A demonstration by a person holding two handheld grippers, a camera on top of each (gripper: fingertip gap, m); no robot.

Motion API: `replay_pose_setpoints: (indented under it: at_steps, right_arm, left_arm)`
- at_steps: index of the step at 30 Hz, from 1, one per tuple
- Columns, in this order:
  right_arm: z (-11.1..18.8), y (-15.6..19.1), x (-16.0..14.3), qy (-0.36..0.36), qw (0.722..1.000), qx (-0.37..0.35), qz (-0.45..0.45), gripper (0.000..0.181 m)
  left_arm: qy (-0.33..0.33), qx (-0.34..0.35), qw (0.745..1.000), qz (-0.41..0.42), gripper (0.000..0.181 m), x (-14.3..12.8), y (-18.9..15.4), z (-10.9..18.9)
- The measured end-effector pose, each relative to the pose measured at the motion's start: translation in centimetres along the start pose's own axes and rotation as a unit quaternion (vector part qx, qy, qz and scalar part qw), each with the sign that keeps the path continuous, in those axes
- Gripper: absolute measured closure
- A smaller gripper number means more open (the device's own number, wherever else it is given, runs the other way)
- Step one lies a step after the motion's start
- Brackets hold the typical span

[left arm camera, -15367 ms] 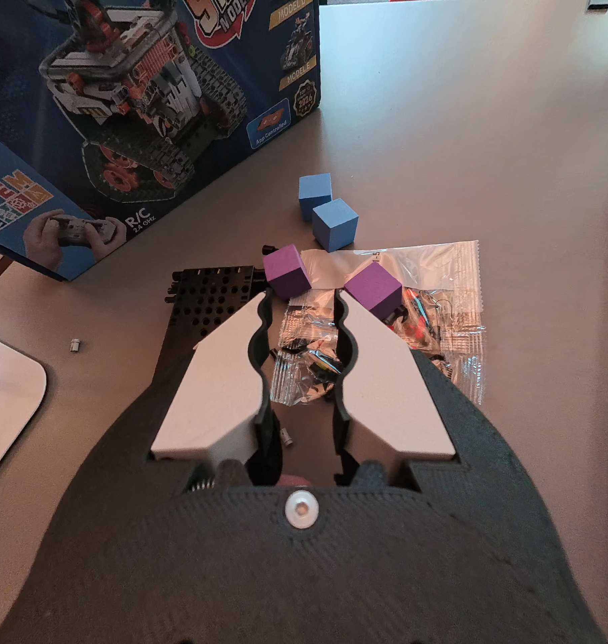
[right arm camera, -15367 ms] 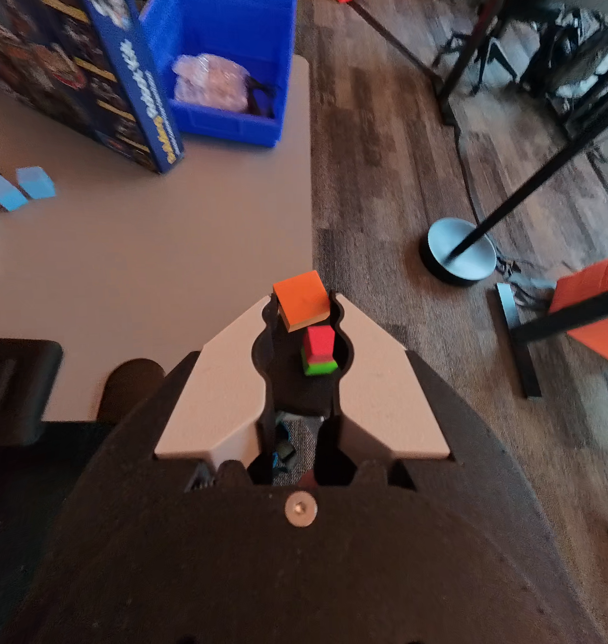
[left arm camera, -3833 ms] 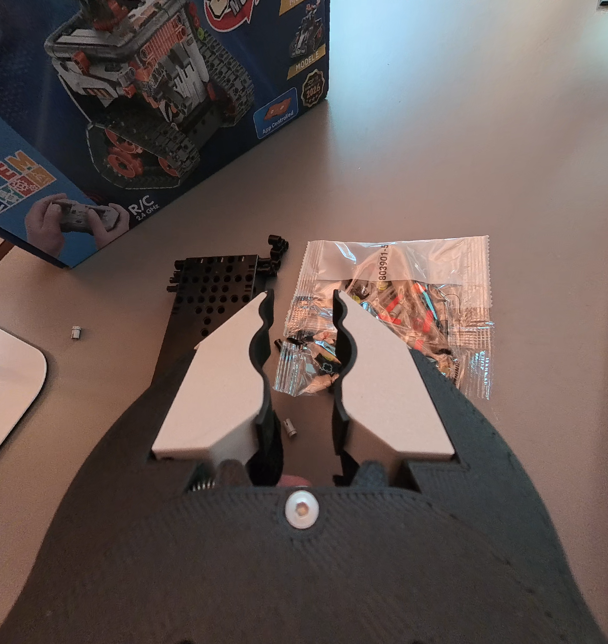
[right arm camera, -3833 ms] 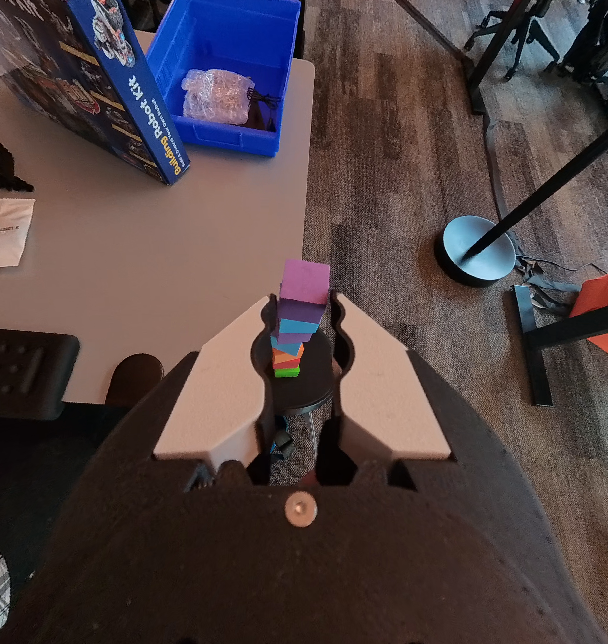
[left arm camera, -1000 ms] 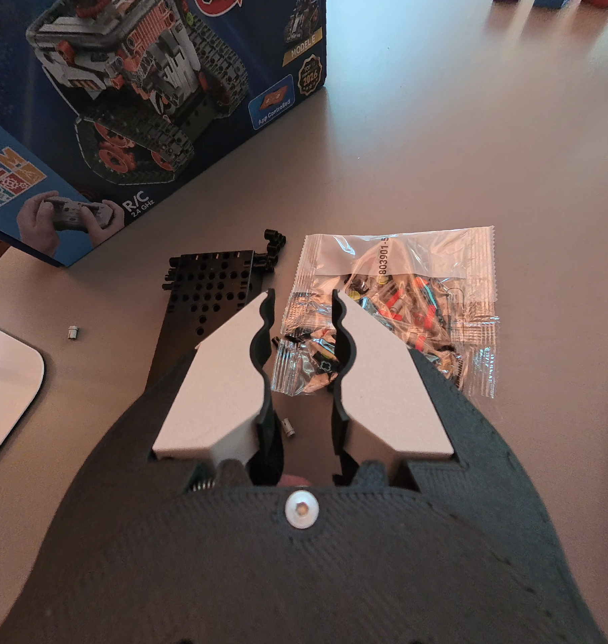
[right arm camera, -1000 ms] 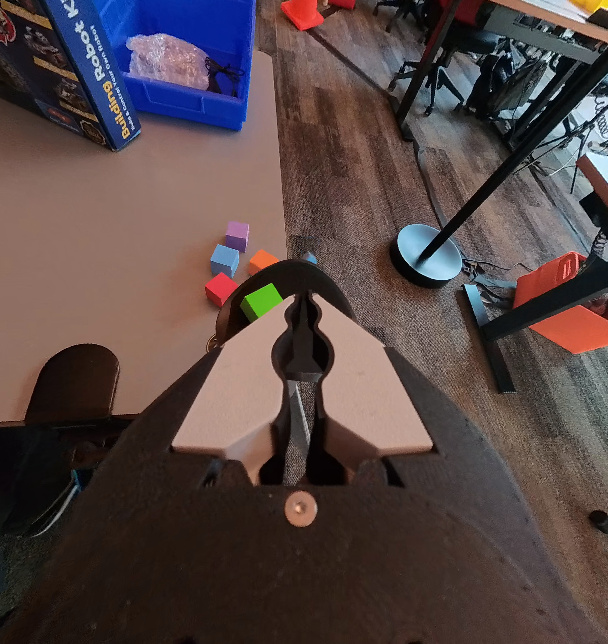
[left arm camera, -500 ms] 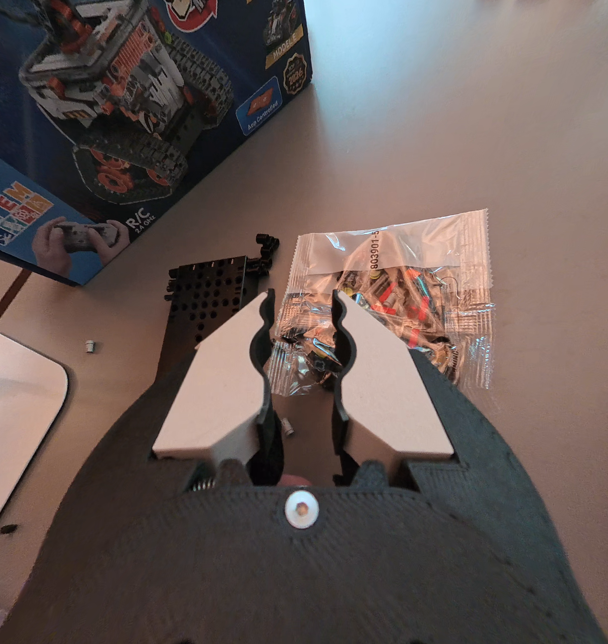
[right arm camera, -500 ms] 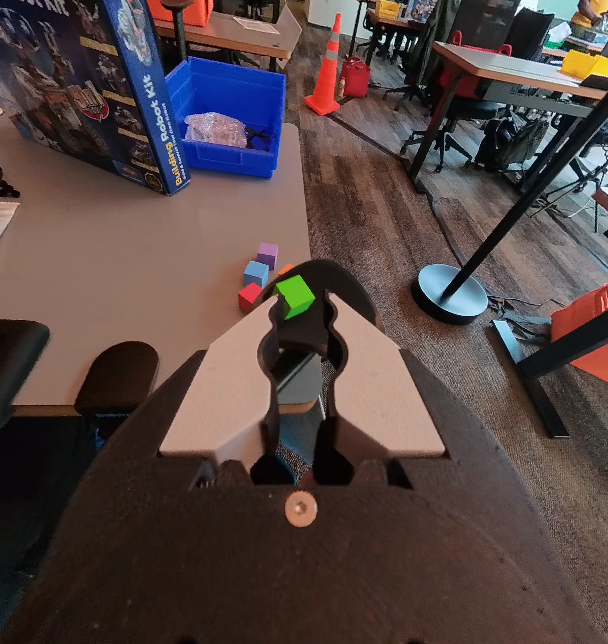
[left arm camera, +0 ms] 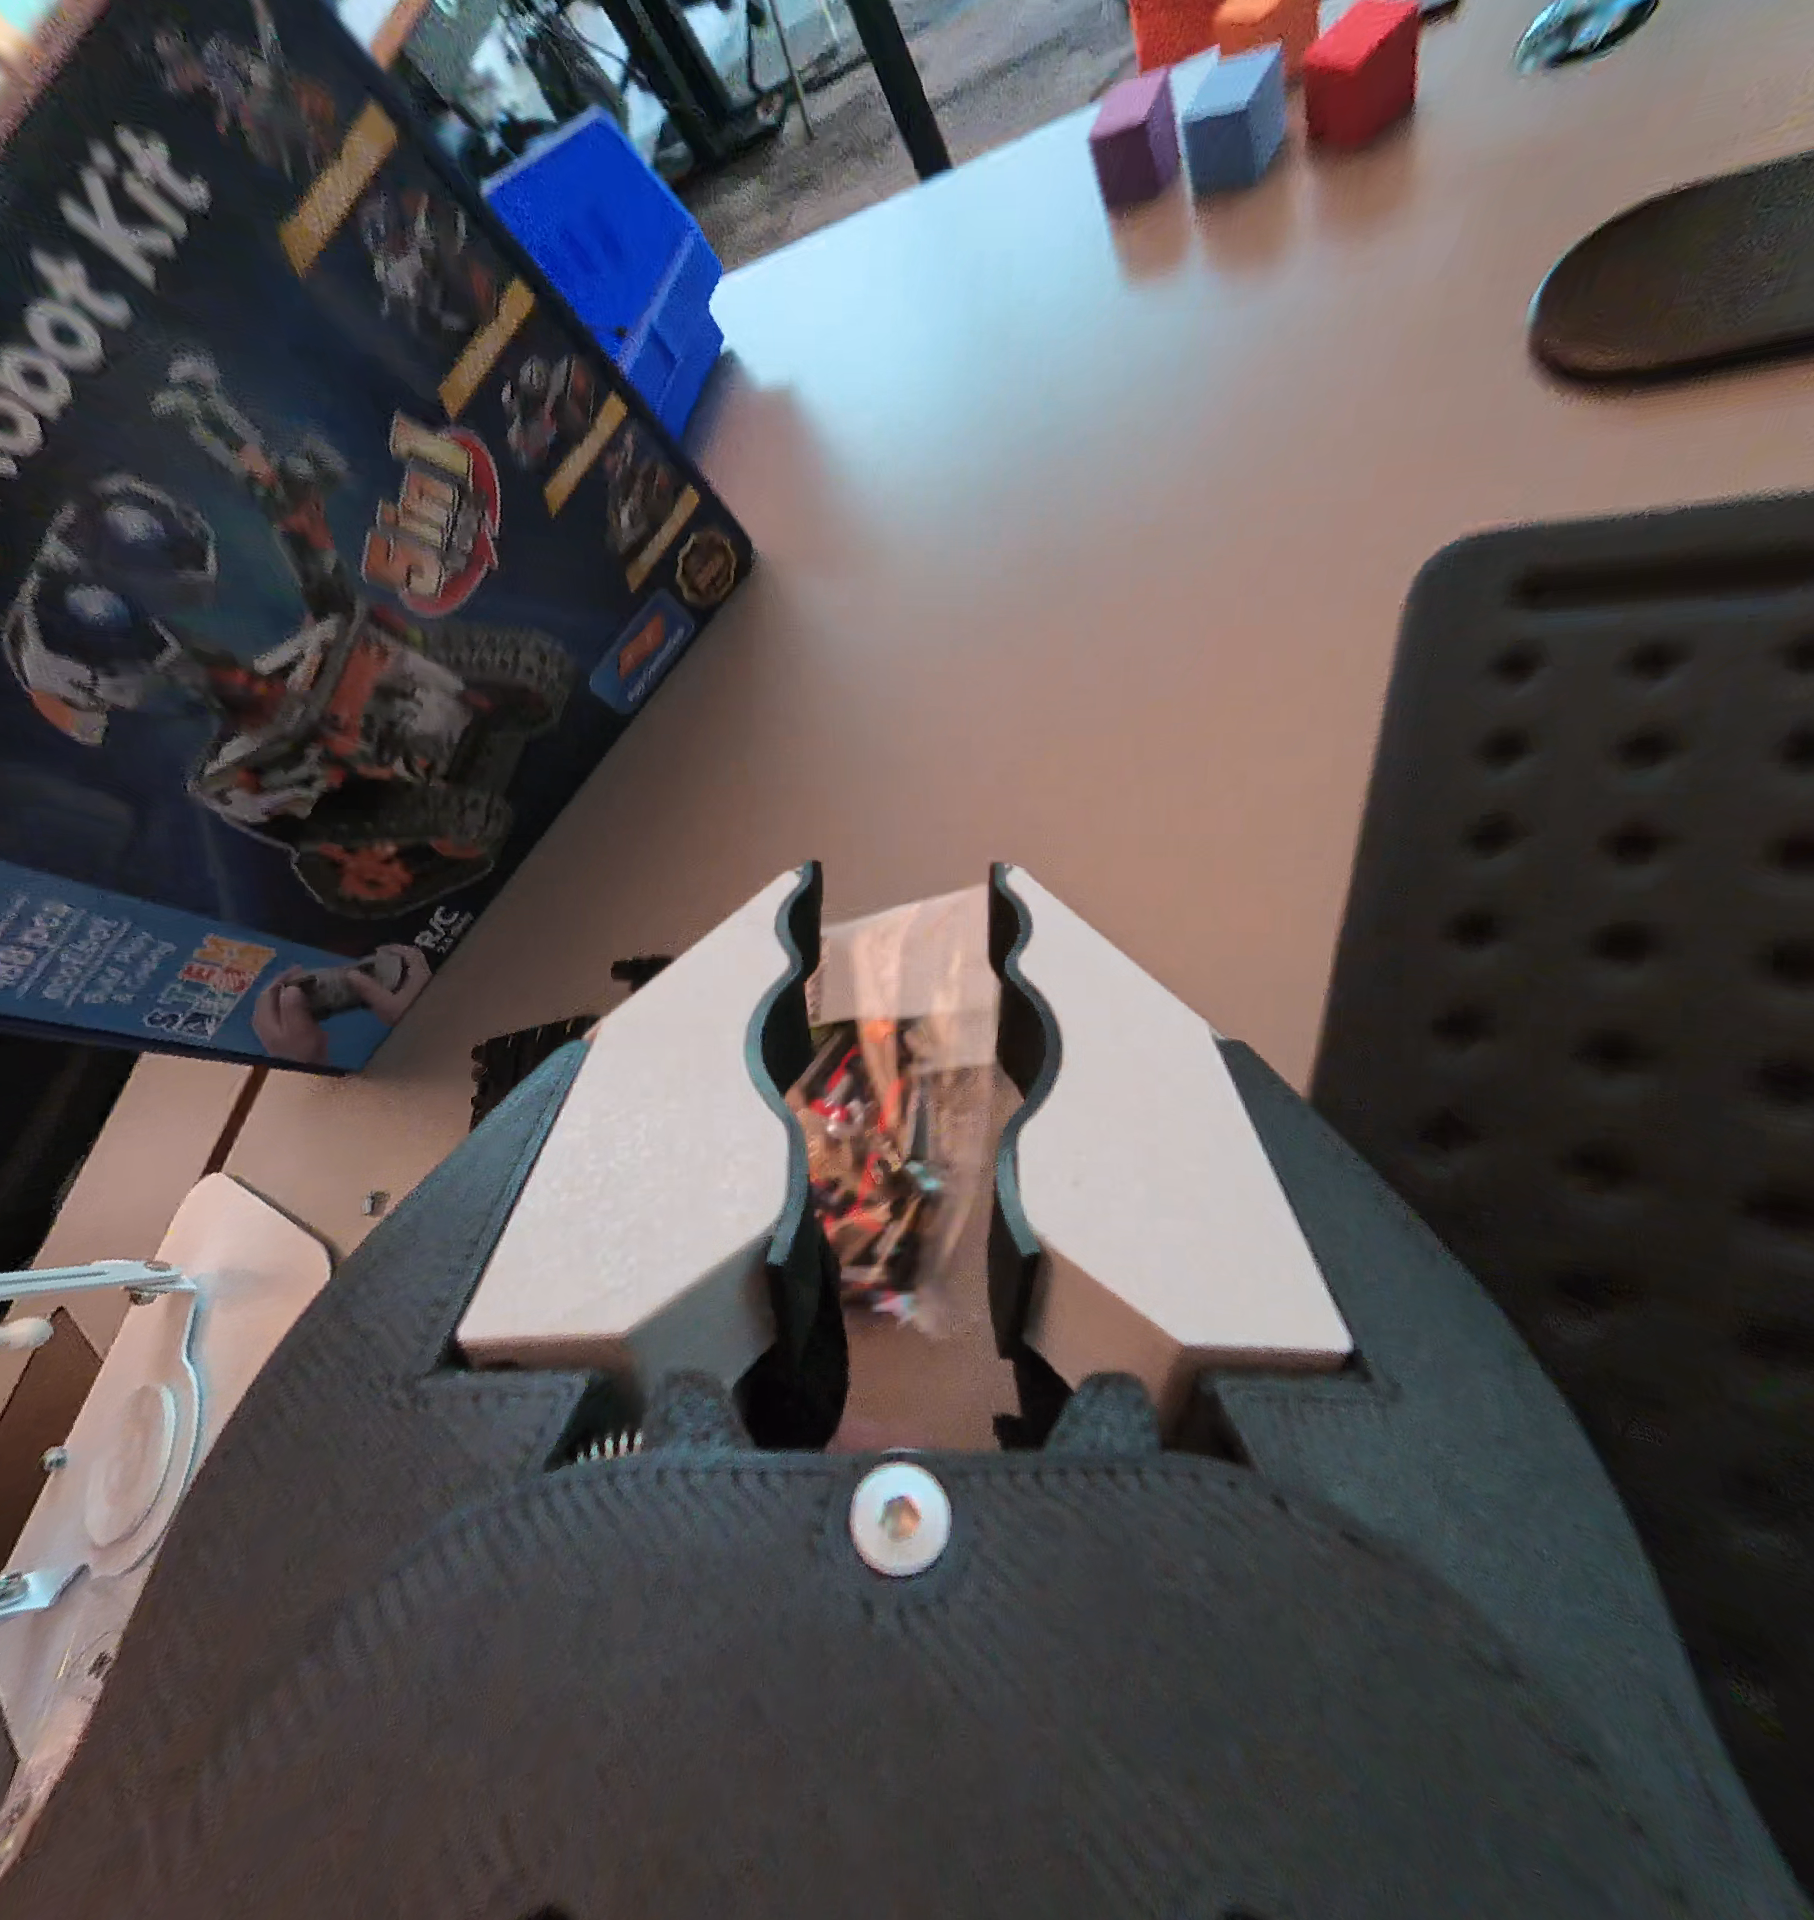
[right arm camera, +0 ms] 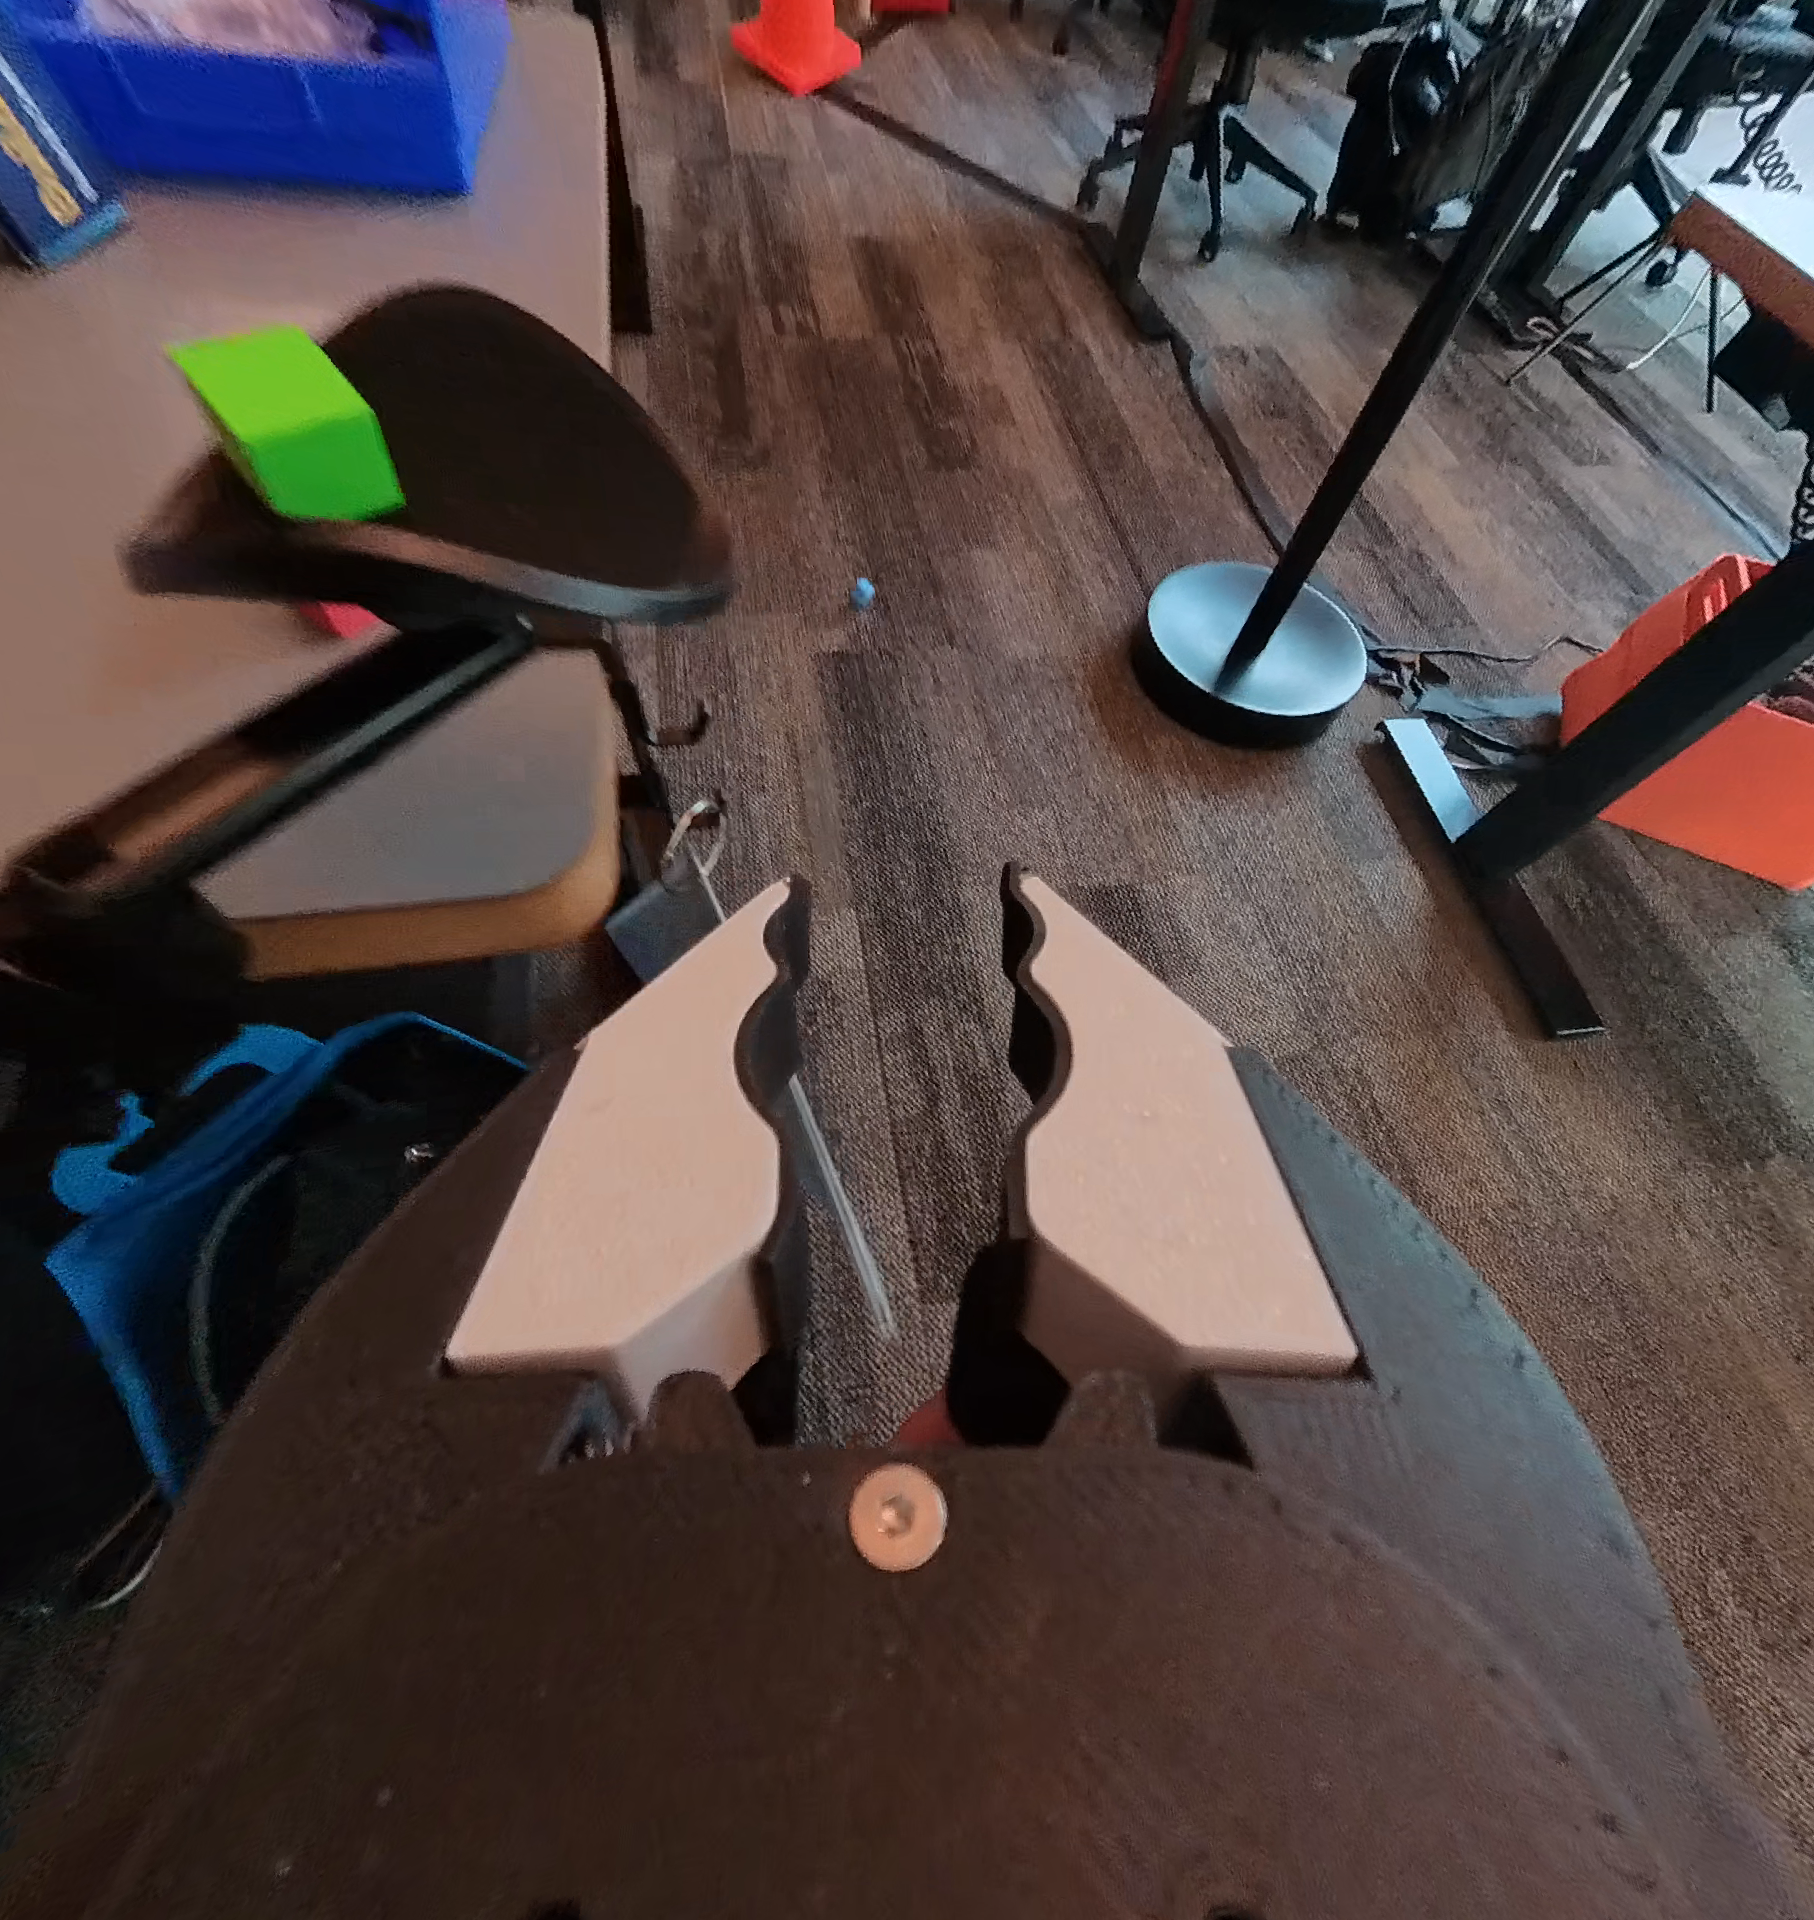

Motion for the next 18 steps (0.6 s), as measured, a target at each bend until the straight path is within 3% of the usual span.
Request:
replay_pose_setpoints:
  at_steps: [5, 8, 12, 13, 18]
  right_arm:
    - [-2.7, -4.1, -3.6, 0.007, 0.999, 0.026, -0.023, 0.141]
    - [-5.2, -6.9, -7.8, 0.030, 0.998, 0.041, -0.039, 0.136]
    - [-8.8, -11.7, -16.6, 0.097, 0.993, 0.050, -0.054, 0.130]
    - [-9.7, -13.0, -19.3, 0.115, 0.990, 0.053, -0.063, 0.128]
    - [-14.1, -18.7, -33.1, 0.171, 0.977, 0.074, -0.102, 0.122]
  left_arm:
    - [-0.003, 0.035, 0.999, 0.019, 0.150, 2.6, -5.8, -1.0]
    - [0.031, 0.084, 0.996, 0.019, 0.150, 2.6, -8.4, -3.4]
    - [0.084, 0.163, 0.983, 0.006, 0.155, 2.2, -10.4, -6.9]
    - [0.094, 0.212, 0.973, -0.014, 0.157, 2.4, -10.3, -7.3]
    - [0.138, 0.302, 0.942, -0.050, 0.166, 2.2, -10.1, -9.0]
Point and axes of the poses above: each gripper's, where its closed fingertips meet, z back along the fingers, x out of its top, y = z × x across the jaws, the point moved 9 cm from there along z, back along the fingers, and after that the axes turned 7 degrees about z, right-handed, at the moved point
